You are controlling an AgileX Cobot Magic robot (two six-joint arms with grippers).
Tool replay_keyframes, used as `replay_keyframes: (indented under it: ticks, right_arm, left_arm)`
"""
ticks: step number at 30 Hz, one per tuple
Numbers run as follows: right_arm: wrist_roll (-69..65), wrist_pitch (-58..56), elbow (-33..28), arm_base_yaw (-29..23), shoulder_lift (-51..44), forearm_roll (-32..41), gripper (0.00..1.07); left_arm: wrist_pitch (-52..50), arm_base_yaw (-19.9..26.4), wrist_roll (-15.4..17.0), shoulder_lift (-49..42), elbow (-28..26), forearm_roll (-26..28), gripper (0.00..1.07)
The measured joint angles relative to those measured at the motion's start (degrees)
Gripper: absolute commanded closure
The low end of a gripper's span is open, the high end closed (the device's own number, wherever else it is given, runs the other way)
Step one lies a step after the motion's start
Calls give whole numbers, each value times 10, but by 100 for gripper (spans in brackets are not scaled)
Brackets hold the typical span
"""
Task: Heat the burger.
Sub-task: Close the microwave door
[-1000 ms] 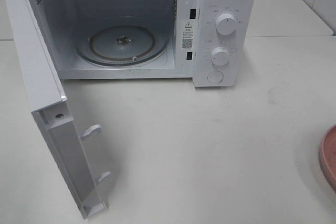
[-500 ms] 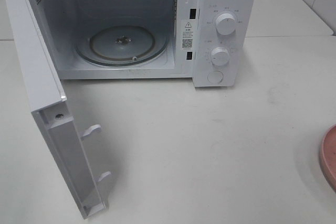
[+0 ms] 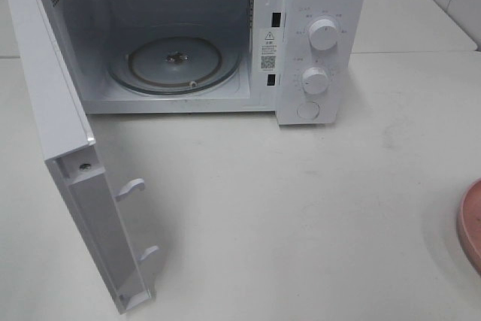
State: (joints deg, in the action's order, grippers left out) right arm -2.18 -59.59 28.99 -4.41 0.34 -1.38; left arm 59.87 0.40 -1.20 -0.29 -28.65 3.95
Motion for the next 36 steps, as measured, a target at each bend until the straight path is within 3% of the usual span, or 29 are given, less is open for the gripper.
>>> replay_keyframes:
  ticks: [36]
  right_arm:
    - [5, 0, 0, 6, -6, 3, 31]
  left_arm:
    - [0, 0, 0, 0, 0, 0, 1]
